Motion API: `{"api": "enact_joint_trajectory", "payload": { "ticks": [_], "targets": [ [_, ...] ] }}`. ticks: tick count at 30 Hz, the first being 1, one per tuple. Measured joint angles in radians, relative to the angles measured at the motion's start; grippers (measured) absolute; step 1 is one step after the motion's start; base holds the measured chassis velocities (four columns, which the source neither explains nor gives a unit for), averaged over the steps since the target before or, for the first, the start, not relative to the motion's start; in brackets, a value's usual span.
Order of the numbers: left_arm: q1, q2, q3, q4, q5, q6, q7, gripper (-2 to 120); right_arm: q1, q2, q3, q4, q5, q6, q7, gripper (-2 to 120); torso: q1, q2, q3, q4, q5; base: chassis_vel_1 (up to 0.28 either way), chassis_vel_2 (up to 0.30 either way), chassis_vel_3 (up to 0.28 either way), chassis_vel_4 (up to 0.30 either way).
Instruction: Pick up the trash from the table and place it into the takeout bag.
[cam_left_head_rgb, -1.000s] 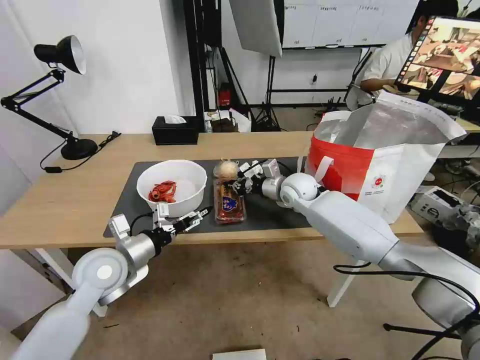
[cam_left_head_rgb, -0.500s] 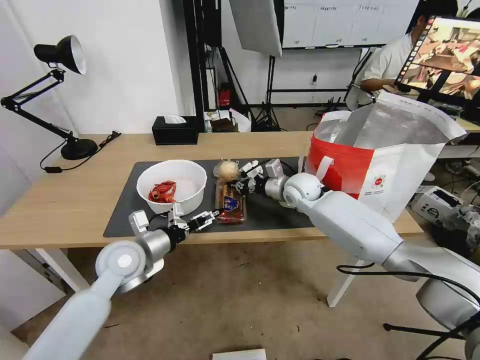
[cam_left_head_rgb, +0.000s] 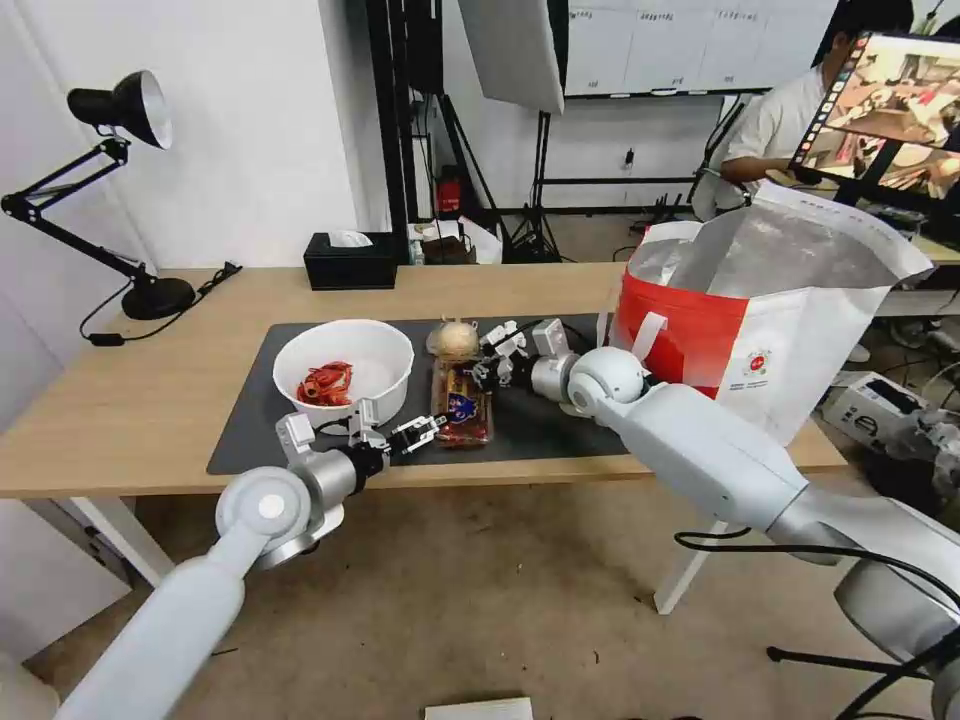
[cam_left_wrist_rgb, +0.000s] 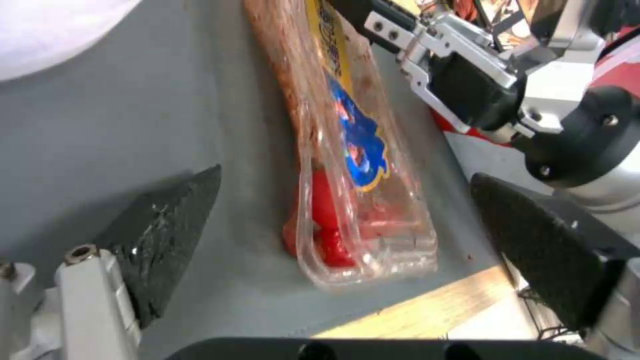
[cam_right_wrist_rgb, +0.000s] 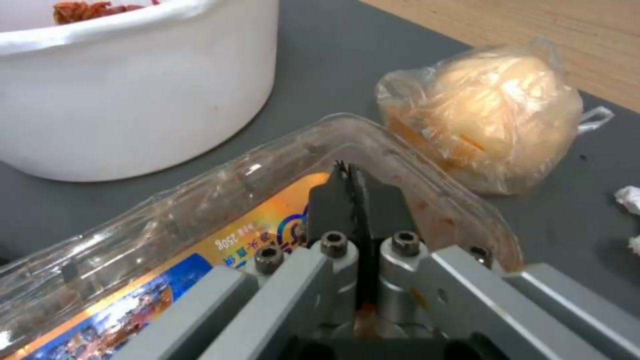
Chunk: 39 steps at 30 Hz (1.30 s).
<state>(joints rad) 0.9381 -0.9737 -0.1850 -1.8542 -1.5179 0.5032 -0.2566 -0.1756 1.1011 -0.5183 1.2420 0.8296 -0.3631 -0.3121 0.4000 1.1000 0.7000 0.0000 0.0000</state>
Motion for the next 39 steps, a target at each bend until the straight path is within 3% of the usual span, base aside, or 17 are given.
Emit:
{"api": "enact_joint_trajectory", "payload": {
  "ticks": [25,29,32,35,38,39],
  "targets": [
    [-0.076,-0.038,0.066,0.051,0.004,-0.035,-0.08,99,-0.014,-0.001,0.016,0.01,0.001,0.0,0.002,0,0.0,0.0,0.0,0.0001,0.0,0.0,0.0,0.0,0.0],
    [-0.081,-0.042,0.074,0.053,0.008,-0.043,-0.097,88,-0.014,-0.001,0.017,0.011,0.001,-0.001,0.003,0,0.0,0.0,0.0,0.0001,0.0,0.0,0.0,0.0,0.0],
    [-0.084,-0.043,0.079,0.054,0.008,-0.046,-0.114,74,-0.014,0.001,0.017,0.011,0.001,-0.001,0.004,0,0.0,0.0,0.0,0.0001,0.0,0.0,0.0,0.0,0.0],
    [-0.084,-0.043,0.08,0.054,0.008,-0.046,-0.116,69,-0.014,0.001,0.017,0.011,0.001,-0.001,0.004,0,0.0,0.0,0.0,0.0001,0.0,0.0,0.0,0.0,0.0],
    [-0.084,-0.04,0.08,0.055,0.008,-0.048,-0.121,52,-0.014,0.003,0.017,0.012,0.001,-0.001,0.005,0,0.0,0.0,0.0,0.0,-0.0001,0.0,0.0,0.0,0.0],
    [-0.084,-0.04,0.08,0.055,0.008,-0.048,-0.121,52,-0.014,0.003,0.017,0.012,0.001,-0.001,0.005,0,0.0,0.0,0.0,0.0,-0.0001,0.0,0.0,0.0,0.0]
  ]
}}
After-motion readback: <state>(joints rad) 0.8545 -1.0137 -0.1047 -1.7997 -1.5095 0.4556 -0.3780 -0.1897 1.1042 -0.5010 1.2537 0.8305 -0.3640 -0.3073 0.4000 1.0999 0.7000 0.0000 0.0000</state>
